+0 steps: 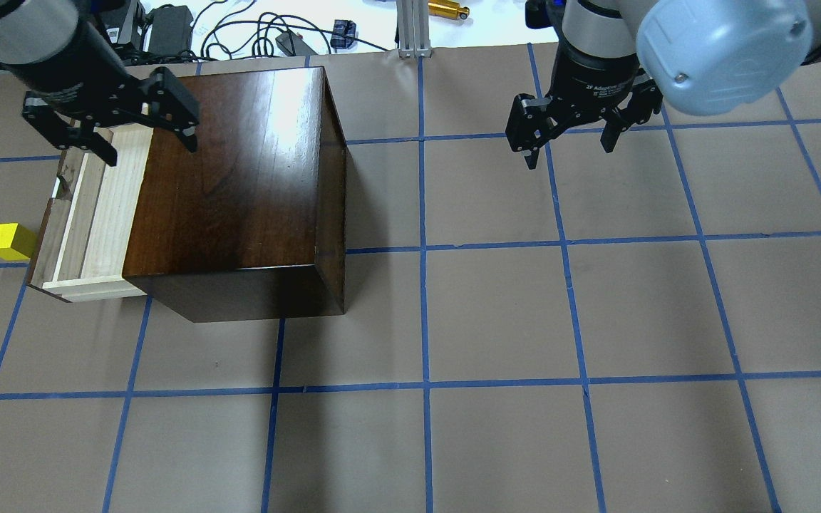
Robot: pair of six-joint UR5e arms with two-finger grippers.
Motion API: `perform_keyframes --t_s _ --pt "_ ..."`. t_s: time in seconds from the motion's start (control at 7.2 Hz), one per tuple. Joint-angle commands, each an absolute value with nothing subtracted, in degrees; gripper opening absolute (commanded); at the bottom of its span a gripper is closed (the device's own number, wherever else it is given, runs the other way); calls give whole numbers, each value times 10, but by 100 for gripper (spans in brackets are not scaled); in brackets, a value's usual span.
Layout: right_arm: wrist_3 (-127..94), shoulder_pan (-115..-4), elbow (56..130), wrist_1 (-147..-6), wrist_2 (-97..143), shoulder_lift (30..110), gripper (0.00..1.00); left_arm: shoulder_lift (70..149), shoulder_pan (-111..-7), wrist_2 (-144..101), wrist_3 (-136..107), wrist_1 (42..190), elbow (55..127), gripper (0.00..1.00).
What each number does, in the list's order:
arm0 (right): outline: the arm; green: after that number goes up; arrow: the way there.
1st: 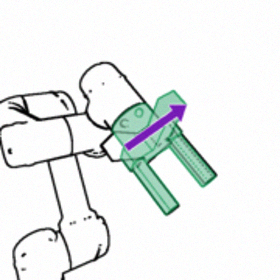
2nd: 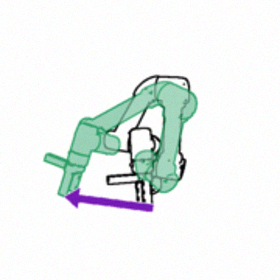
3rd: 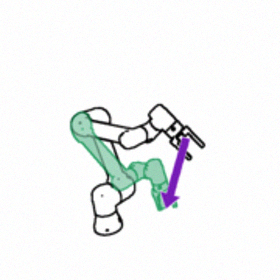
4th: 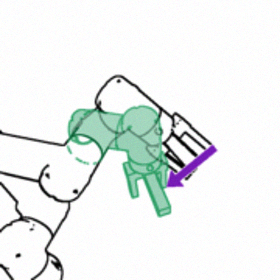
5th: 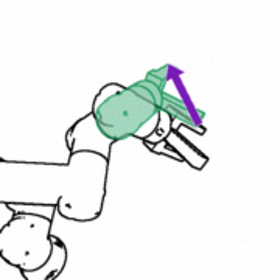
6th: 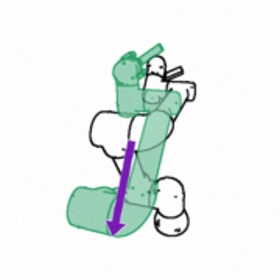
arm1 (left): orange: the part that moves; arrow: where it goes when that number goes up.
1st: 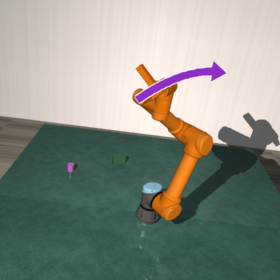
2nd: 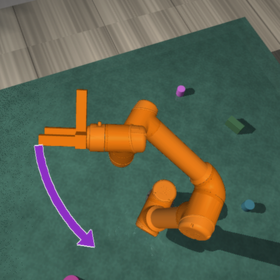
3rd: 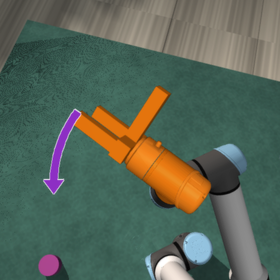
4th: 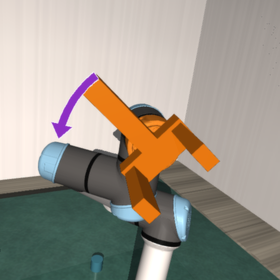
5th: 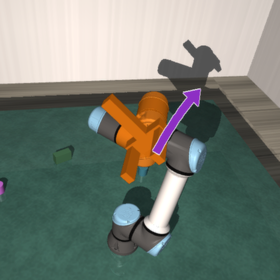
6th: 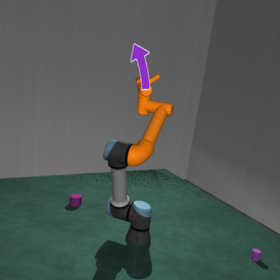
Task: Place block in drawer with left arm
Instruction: 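Move the left gripper over the open drawer and back out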
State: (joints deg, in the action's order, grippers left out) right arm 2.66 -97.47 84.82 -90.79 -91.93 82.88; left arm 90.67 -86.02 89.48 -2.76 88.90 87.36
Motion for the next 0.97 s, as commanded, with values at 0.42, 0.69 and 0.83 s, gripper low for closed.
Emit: perform_keyframes --t_s 0.42,0.69,0.83 --pt "26 -975 848 -908 -919 829 100 912 -878 920 -9 885 864 100" --pt "26 -975 848 -908 -919 829 100 900 -820 921 116 894 866 100" --pt "27 -975 848 -908 -919 829 100 897 -776 921 181 904 864 100"
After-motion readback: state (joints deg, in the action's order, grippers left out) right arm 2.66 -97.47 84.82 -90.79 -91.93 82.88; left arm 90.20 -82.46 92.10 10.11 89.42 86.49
